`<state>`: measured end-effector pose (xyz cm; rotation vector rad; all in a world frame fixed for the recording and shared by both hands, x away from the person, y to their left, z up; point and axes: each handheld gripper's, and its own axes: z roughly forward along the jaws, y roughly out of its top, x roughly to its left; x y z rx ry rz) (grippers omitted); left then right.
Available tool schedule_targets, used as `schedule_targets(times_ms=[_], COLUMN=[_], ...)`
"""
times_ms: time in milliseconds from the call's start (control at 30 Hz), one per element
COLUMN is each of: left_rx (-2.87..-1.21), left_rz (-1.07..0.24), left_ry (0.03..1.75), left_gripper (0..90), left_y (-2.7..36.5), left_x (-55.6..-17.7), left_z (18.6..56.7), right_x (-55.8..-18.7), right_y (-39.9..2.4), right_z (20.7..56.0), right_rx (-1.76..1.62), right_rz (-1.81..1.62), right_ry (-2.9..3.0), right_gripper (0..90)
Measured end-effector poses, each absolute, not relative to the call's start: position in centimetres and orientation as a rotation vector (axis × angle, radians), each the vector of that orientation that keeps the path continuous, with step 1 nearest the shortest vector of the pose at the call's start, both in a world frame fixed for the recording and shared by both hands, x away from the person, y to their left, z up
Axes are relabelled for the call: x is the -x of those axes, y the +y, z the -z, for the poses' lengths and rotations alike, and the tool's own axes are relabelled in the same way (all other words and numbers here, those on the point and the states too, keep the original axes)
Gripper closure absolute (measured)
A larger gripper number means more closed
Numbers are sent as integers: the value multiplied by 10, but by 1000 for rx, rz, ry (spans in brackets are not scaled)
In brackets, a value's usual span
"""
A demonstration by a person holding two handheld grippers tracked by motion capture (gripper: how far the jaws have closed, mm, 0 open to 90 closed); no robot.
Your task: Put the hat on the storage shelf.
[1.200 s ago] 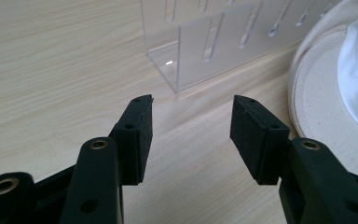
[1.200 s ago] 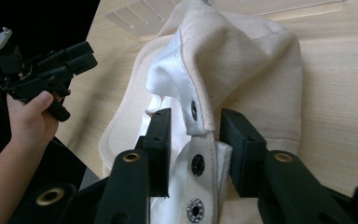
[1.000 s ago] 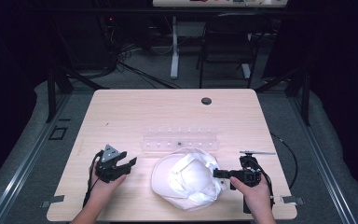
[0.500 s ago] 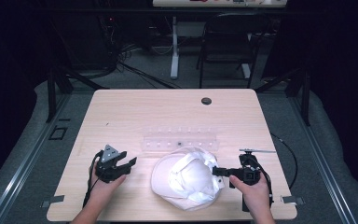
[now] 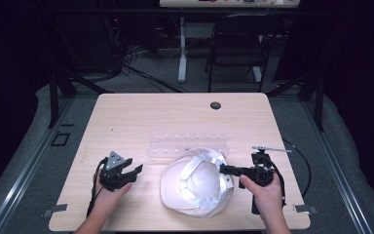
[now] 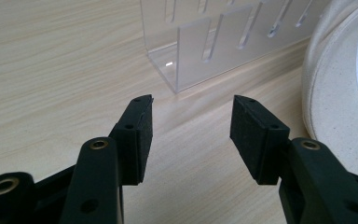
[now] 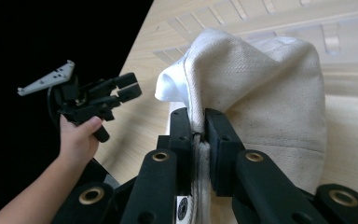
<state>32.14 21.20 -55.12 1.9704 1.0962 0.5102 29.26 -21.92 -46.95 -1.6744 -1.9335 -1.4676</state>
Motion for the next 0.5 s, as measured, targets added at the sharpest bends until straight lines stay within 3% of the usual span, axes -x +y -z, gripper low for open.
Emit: schedule_targets(times_ms=[500], left_rx=[-1974], left_rz=[-505], left_ry=[1095], left_gripper=[496], left_y=[211], left_x=[-321], left_z=[551], right_x=[-301], right_y=[-204], right_z=[425], right_rx=[1579], right_rz=[1584], right_ry=[-1930], right_gripper=[825])
